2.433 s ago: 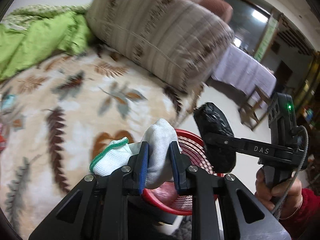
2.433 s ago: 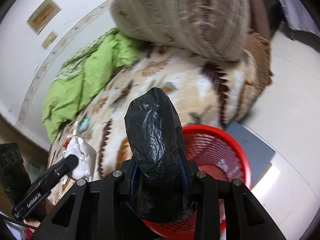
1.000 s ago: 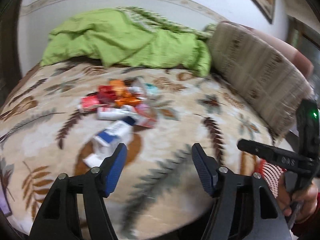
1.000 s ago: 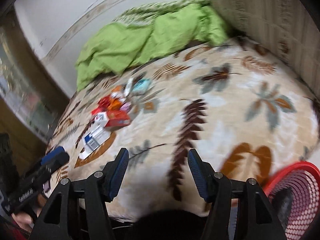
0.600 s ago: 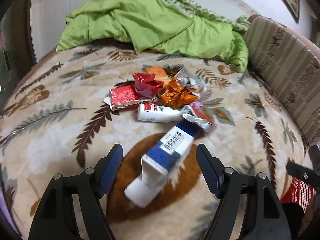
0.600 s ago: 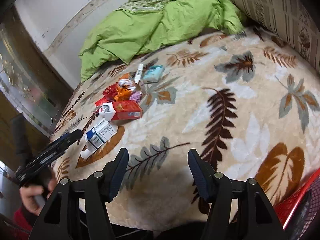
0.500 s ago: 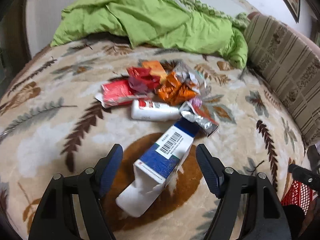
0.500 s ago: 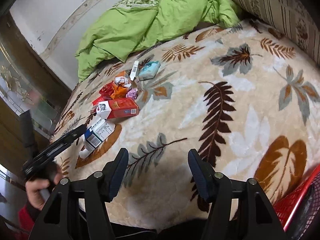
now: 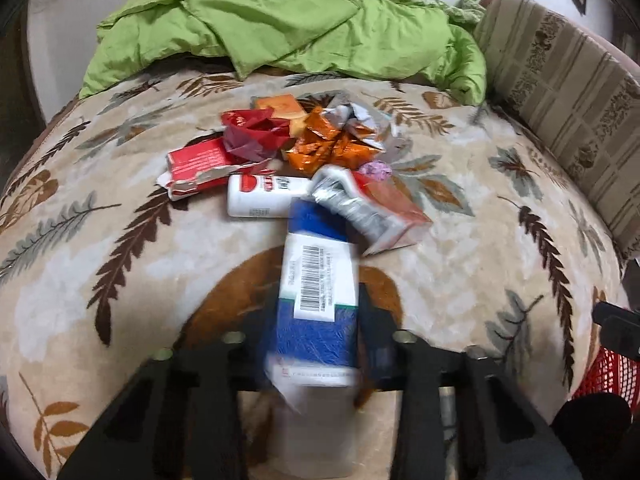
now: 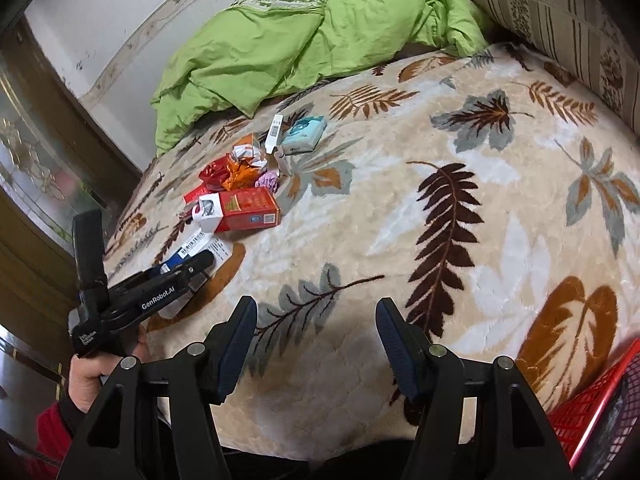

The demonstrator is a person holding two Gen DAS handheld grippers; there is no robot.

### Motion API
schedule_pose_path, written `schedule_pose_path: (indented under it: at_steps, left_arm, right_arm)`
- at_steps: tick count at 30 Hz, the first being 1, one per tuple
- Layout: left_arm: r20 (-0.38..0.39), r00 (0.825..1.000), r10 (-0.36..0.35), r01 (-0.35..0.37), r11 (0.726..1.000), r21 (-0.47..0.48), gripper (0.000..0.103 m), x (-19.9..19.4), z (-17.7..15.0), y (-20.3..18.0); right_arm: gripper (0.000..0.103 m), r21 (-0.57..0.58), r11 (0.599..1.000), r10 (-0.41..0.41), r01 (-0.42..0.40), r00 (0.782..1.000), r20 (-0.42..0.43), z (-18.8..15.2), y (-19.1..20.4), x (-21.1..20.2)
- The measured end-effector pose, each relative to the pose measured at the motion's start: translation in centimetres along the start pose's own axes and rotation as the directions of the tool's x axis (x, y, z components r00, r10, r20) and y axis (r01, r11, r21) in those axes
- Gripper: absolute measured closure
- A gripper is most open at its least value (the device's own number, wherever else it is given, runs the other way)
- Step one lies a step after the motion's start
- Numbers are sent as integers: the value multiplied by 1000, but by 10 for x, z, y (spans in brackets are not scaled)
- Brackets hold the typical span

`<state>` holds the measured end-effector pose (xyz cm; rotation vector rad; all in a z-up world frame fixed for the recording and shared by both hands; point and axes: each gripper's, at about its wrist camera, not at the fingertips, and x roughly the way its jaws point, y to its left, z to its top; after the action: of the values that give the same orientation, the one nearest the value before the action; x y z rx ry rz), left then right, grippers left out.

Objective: Collect trash
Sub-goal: 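Move the left tool back to the bed and grasp the blue-and-white medicine box, then grasp the red cigarette pack with the right tool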

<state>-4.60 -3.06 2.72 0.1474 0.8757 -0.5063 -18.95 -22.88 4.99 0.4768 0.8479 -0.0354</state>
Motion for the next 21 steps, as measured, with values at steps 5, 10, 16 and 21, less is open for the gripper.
schedule_pose_path:
  at_steps: [5,10,16,21]
  left_arm:
    - [26,1000,12,-10,997,-80,71,-19,-7,20]
    - [82,993,81,-66,984,-167,71,-38,-8,45]
    - [82,991,108,-87,970,-226,71,-39,-8,65]
    - [91,991,101,-76,968,-240,71,-41,-8,73]
  right_arm:
    - [38,-1,1000,-5,5,1000,-28,6,3,6]
    - [38,-12,999,44,-44,999,-31,32,23,23]
    - [38,0,989,149,-150,984,-93,82,53,83]
    - [52,99,986,145,-132,979,-142,101,35,140]
